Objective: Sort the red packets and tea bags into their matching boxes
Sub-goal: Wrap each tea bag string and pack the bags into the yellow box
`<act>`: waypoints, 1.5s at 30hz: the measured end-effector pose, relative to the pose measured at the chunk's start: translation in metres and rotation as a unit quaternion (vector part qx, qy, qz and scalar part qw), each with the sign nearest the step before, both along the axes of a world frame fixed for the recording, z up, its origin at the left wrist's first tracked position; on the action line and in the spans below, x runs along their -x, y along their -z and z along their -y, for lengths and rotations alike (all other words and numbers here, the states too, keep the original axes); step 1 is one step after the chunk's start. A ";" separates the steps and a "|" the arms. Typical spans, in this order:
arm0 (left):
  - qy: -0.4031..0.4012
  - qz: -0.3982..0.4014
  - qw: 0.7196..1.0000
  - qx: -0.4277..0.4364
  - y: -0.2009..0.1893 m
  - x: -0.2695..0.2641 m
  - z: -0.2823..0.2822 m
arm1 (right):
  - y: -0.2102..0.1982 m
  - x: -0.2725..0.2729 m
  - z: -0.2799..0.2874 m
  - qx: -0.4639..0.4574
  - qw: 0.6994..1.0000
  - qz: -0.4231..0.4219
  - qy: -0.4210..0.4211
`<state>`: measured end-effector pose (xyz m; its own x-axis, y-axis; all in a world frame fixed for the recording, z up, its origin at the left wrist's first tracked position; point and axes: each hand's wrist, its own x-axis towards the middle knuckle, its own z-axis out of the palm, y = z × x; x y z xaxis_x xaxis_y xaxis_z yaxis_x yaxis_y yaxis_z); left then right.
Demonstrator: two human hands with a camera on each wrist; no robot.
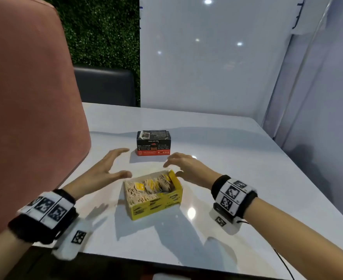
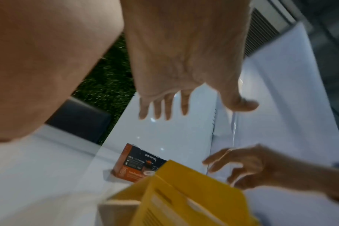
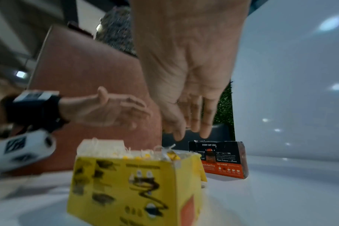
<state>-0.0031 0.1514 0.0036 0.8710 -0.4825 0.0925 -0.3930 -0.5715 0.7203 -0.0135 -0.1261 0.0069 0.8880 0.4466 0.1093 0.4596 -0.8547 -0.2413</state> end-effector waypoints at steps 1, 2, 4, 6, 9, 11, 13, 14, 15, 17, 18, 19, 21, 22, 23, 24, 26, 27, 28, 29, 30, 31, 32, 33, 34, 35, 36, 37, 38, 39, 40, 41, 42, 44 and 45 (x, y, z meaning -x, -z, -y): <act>-0.018 -0.058 0.998 0.008 0.008 0.006 -0.004 | 0.001 0.002 0.003 -0.041 0.998 -0.015 0.051; -0.013 -0.117 0.993 -0.001 0.016 0.015 -0.006 | 0.002 0.004 0.005 -0.068 0.992 -0.044 0.093; 0.033 -0.199 0.979 -0.034 0.029 0.031 0.001 | 0.007 0.007 0.006 -0.097 0.977 -0.136 0.136; 0.047 -0.201 0.978 -0.042 0.042 0.037 0.013 | 0.014 0.009 0.003 -0.115 0.966 -0.188 0.137; -0.003 -0.157 0.987 -0.025 0.055 0.027 0.021 | 0.022 0.013 -0.002 -0.062 0.977 -0.131 0.154; -0.014 -0.131 0.990 -0.048 0.055 0.020 0.020 | 0.023 0.016 -0.006 0.011 0.987 -0.066 0.148; -0.004 -0.108 0.991 -0.075 0.052 0.016 0.021 | 0.020 0.019 -0.009 0.083 0.989 0.007 0.125; 0.004 -0.105 0.991 -0.079 0.049 0.016 0.023 | 0.018 0.020 -0.011 0.112 0.986 0.038 0.114; 0.010 -0.105 0.992 -0.076 0.047 0.015 0.025 | 0.017 0.020 -0.014 0.142 0.982 0.058 0.106; 0.027 -0.111 0.991 -0.069 0.045 0.015 0.028 | 0.020 0.020 -0.018 0.193 0.974 0.065 0.103; 0.037 -0.115 0.990 -0.070 0.045 0.016 0.029 | 0.021 0.020 -0.019 0.207 0.971 0.061 0.106; 0.044 -0.116 0.990 -0.073 0.045 0.016 0.031 | 0.023 0.021 -0.021 0.212 0.969 0.058 0.111; 0.048 -0.109 0.990 -0.077 0.046 0.016 0.034 | 0.026 0.021 -0.022 0.216 0.967 0.063 0.123; 0.050 -0.107 0.990 -0.074 0.045 0.016 0.034 | 0.027 0.022 -0.022 0.217 0.966 0.063 0.127; 0.052 -0.109 0.990 -0.070 0.045 0.015 0.034 | 0.028 0.023 -0.022 0.217 0.966 0.057 0.129; 0.055 -0.116 0.989 -0.067 0.044 0.015 0.034 | 0.028 0.025 -0.022 0.217 0.966 0.045 0.131; 0.059 -0.123 0.988 -0.066 0.044 0.013 0.033 | 0.025 0.028 -0.019 0.206 0.969 0.019 0.133; 0.062 -0.123 0.988 -0.066 0.044 0.012 0.033 | 0.023 0.028 -0.018 0.186 0.973 0.012 0.135; 0.064 -0.124 0.988 -0.067 0.046 0.011 0.032 | 0.020 0.028 -0.016 0.157 0.978 0.010 0.138; 0.066 -0.128 0.987 -0.066 0.047 0.009 0.032 | 0.018 0.027 -0.015 0.127 0.982 0.007 0.141; 0.068 -0.134 0.987 -0.065 0.047 0.008 0.032 | 0.017 0.026 -0.015 0.106 0.984 0.000 0.143; 0.071 -0.138 0.986 -0.061 0.047 0.007 0.034 | 0.017 0.026 -0.015 0.096 0.985 -0.011 0.144; 0.075 -0.141 0.986 -0.056 0.047 0.007 0.036 | 0.018 0.026 -0.015 0.094 0.985 -0.024 0.145; 0.080 -0.143 0.985 -0.050 0.046 0.007 0.038 | 0.019 0.026 -0.015 0.090 0.984 -0.036 0.147; 0.085 -0.144 0.985 -0.043 0.045 0.006 0.040 | 0.019 0.027 -0.013 0.073 0.985 -0.042 0.153; 0.085 -0.143 0.985 -0.035 0.045 0.005 0.042 | 0.018 0.028 -0.009 0.036 0.985 -0.044 0.162; 0.084 -0.141 0.986 -0.027 0.045 0.005 0.042 | 0.015 0.029 -0.003 -0.020 0.984 -0.041 0.174; 0.081 -0.139 0.987 -0.018 0.045 0.005 0.042 | 0.011 0.029 0.006 -0.084 0.978 -0.029 0.187; 0.080 -0.135 0.988 -0.011 0.046 0.005 0.042 | 0.008 0.029 0.017 -0.141 0.969 -0.010 0.203; 0.082 -0.131 0.988 -0.006 0.046 0.006 0.041 | 0.006 0.028 0.028 -0.184 0.957 0.009 0.223; 0.087 -0.128 0.988 -0.005 0.047 0.006 0.040 | 0.007 0.027 0.039 -0.213 0.946 0.011 0.246; 0.095 -0.126 0.988 -0.005 0.048 0.006 0.040 | 0.008 0.026 0.048 -0.232 0.935 -0.007 0.267; 0.104 -0.126 0.987 -0.005 0.049 0.005 0.039 | 0.012 0.024 0.055 -0.246 0.925 -0.048 0.287; 0.113 -0.132 0.985 -0.010 0.050 0.005 0.038 | 0.022 0.020 0.061 -0.308 0.886 -0.171 0.303; 0.111 -0.132 0.985 -0.014 0.050 0.005 0.037 | 0.027 0.018 0.062 -0.369 0.849 -0.233 0.297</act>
<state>-0.0081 0.1141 -0.0466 0.7357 -0.6628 -0.1394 -0.3116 -0.5139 0.7993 -0.0310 -0.1876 -0.0201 0.9561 -0.1335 -0.2607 -0.2929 -0.4387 -0.8495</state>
